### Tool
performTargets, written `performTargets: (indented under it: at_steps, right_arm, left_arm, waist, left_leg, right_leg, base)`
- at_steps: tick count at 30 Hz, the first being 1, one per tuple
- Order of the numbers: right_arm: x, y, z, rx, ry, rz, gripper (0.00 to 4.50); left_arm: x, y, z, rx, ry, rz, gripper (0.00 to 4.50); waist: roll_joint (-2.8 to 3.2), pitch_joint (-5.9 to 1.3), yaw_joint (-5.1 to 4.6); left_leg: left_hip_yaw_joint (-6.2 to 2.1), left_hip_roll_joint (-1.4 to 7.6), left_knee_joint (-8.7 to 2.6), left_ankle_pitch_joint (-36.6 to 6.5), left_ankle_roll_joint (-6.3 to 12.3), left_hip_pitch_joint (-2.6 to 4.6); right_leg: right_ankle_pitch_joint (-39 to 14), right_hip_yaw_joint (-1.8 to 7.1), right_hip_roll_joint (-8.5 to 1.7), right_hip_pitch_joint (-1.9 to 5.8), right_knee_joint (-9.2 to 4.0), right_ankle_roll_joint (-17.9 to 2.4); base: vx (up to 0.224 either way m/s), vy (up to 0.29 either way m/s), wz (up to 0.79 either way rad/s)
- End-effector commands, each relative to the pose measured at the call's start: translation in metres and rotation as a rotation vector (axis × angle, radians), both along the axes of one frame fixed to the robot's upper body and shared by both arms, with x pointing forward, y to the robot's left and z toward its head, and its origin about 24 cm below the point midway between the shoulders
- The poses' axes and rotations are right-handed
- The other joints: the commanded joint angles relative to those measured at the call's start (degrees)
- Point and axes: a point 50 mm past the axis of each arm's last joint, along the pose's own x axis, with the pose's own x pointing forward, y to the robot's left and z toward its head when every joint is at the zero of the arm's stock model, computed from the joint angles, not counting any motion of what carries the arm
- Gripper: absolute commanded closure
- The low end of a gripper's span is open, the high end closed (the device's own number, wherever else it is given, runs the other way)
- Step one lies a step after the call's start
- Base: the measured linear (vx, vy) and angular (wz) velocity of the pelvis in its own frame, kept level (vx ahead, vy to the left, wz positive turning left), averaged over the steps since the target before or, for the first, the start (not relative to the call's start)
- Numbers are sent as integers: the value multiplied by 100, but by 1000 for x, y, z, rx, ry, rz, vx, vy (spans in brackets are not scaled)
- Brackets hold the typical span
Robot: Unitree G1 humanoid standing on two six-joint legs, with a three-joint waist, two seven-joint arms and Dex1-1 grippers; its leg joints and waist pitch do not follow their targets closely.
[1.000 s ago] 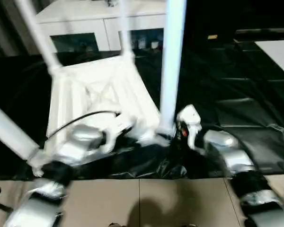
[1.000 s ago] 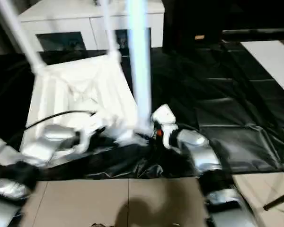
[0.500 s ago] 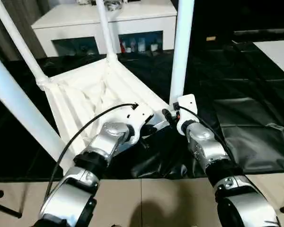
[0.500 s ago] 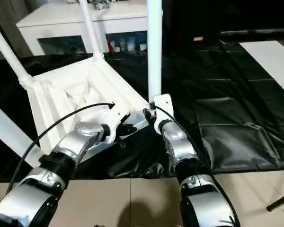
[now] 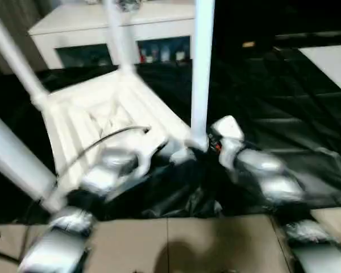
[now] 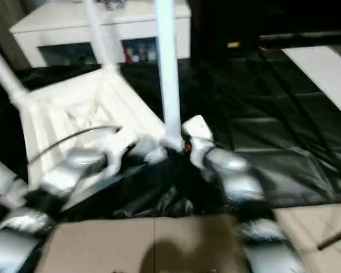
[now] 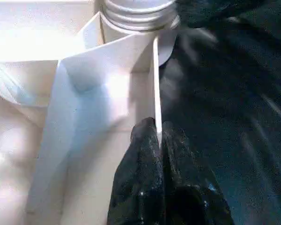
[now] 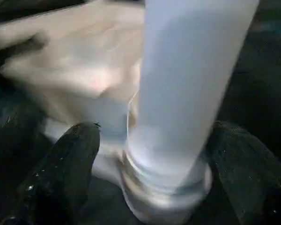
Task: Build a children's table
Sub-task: Rotate leg to tighten
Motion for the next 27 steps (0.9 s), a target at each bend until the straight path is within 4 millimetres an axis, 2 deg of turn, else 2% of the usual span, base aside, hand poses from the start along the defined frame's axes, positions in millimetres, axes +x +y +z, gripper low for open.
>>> performTargets:
  at_steps: [1, 2, 6, 7, 11, 14, 19, 20, 27]
  right_arm:
    - [-11, 8, 5, 8, 21, 176, 61]
    - [-15, 4, 4, -17, 30, 223, 61]
    - [-26, -3, 2, -44, 98, 340, 61]
    - [-26, -4, 2, -44, 102, 346, 61]
    - [-28, -6, 3, -62, 117, 376, 61]
    - [-27, -5, 3, -69, 118, 381, 61]
    - [-27, -4, 4, -67, 129, 392, 77]
    - [-27, -5, 3, -72, 133, 395, 98]
    - [-27, -6, 2, -74, 141, 387, 155]
  left_arm:
    - [-13, -3, -4, 3, 48, -154, 450]
    - [-17, 0, -4, 7, 58, -195, 450]
    - [-26, 10, -1, -2, 101, -276, 450]
    - [-26, 10, -1, -3, 102, -278, 450]
    - [-28, 15, 2, 3, 103, -294, 450]
    - [-28, 17, 3, 5, 102, -296, 450]
    - [-27, 16, 4, 2, 101, -299, 450]
    - [-27, 16, 4, 3, 101, -299, 450]
    - [-27, 17, 4, 5, 101, -294, 450]
  waist:
    - [-112, -462, 36]
    - [-109, -454, 72]
    - [-84, -428, 149]
    - [-89, -423, 173]
    - [-94, -385, 161]
    - [-104, -378, 141]
    - [-111, -387, 128]
    - [-109, -389, 131]
    - [-101, -417, 149]
  left_leg:
    - [-65, 161, -352, -1019, 899, 114]
    - [-65, 191, -366, -1100, 872, 132]
    - [-48, 209, -408, -1367, 686, 176]
    - [-40, 217, -420, -1546, 579, 216]
    - [-41, 221, -489, -1976, 265, 227]
    - [-55, 207, -504, -2103, 169, 202]
    - [-66, 203, -502, -1996, 175, 183]
    - [-63, 204, -499, -1958, 192, 184]
    - [-48, 202, -461, -1640, 335, 174]
  right_leg:
    - [-654, 66, -75, 308, -234, -1435]
    - [-697, 80, -82, 297, -232, -1428]
    - [-964, 98, -64, 258, -253, -1415]
    - [-1118, 110, -66, 231, -278, -1397]
    - [-1617, 137, -69, 213, -315, -1229]
    - [-1844, 139, -86, 229, -335, -1124]
    - [-1879, 140, -96, 233, -342, -1060]
    - [-1819, 140, -92, 230, -339, -1079]
    - [-1348, 134, -90, 253, -291, -1233]
  base:
    - [0, 0, 0]
    - [0, 0, 0]
    - [0, 0, 0]
    - [0, 0, 0]
    - [0, 0, 0]
    - [0, 0, 0]
    - [0, 0, 0]
    - [0, 0, 0]
    - [0, 0, 0]
